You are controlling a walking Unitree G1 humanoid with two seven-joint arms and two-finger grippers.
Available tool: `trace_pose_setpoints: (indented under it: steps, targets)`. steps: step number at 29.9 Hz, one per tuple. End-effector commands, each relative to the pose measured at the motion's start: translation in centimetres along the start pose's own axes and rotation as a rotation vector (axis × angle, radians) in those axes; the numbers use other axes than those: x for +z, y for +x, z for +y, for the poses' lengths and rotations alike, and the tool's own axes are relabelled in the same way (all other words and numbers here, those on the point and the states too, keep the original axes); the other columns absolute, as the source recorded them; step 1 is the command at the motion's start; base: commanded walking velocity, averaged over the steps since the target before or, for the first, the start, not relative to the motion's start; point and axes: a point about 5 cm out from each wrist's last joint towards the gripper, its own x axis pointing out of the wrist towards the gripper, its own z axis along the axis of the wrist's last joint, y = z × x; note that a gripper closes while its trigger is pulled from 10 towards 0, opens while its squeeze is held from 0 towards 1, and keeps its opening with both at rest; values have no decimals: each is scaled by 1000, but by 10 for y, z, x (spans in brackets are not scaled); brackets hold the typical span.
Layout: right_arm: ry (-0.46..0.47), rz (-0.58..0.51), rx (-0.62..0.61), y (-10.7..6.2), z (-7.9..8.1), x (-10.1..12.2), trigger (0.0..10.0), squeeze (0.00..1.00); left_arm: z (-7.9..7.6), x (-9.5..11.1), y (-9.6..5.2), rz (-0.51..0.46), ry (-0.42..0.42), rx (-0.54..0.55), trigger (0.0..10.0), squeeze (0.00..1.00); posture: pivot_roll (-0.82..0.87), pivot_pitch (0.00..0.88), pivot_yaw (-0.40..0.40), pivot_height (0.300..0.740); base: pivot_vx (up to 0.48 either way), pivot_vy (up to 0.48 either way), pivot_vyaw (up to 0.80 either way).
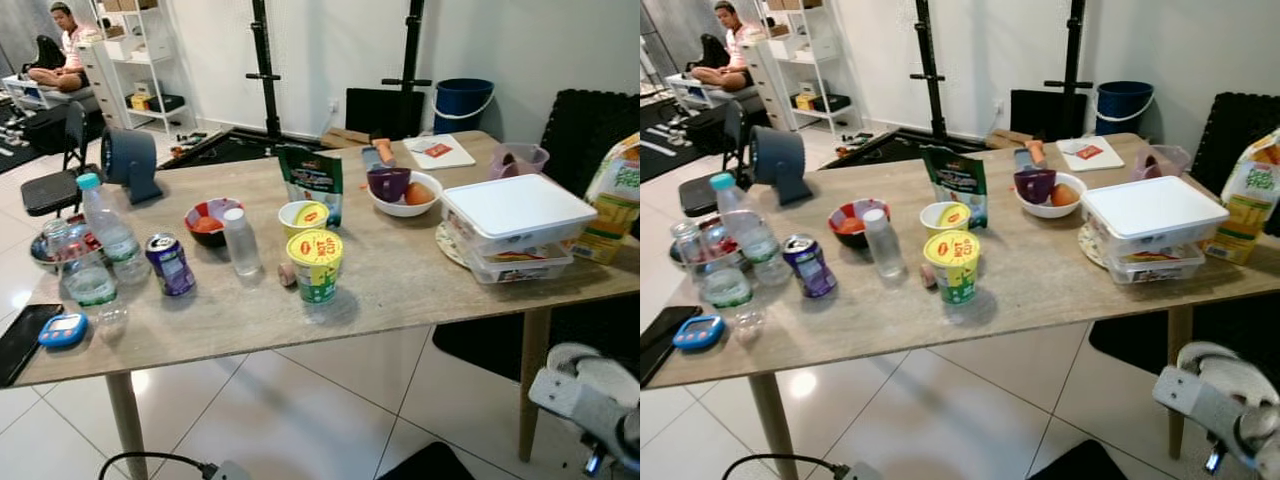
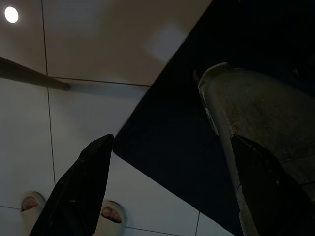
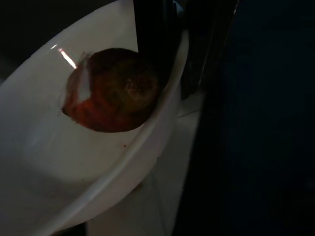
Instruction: Restocking fridge
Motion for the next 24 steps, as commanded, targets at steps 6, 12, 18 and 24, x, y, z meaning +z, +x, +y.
trace_pose_setpoints:
  steps: [6,12,18,24]
  targets:
    - [183,-6,-28,35,43,-3,10000,0,-4,-13,-1,49,10,-15,10000,0,-163,32,55,740,0,0,0]
    - [400,1,-104,51,76,-8,10000,0,-6,-13,0,50,12,-19,10000,0,-155,33,56,740,0,0,0]
    - [400,95,-151,57,106,-22,10000,0,-5,-13,0,48,8,-16,10000,0,-141,30,44,740,0,0,0]
    - [268,172,-151,60,131,-29,10000,0,-5,-12,0,45,1,-13,10000,0,-130,22,34,740,0,0,0]
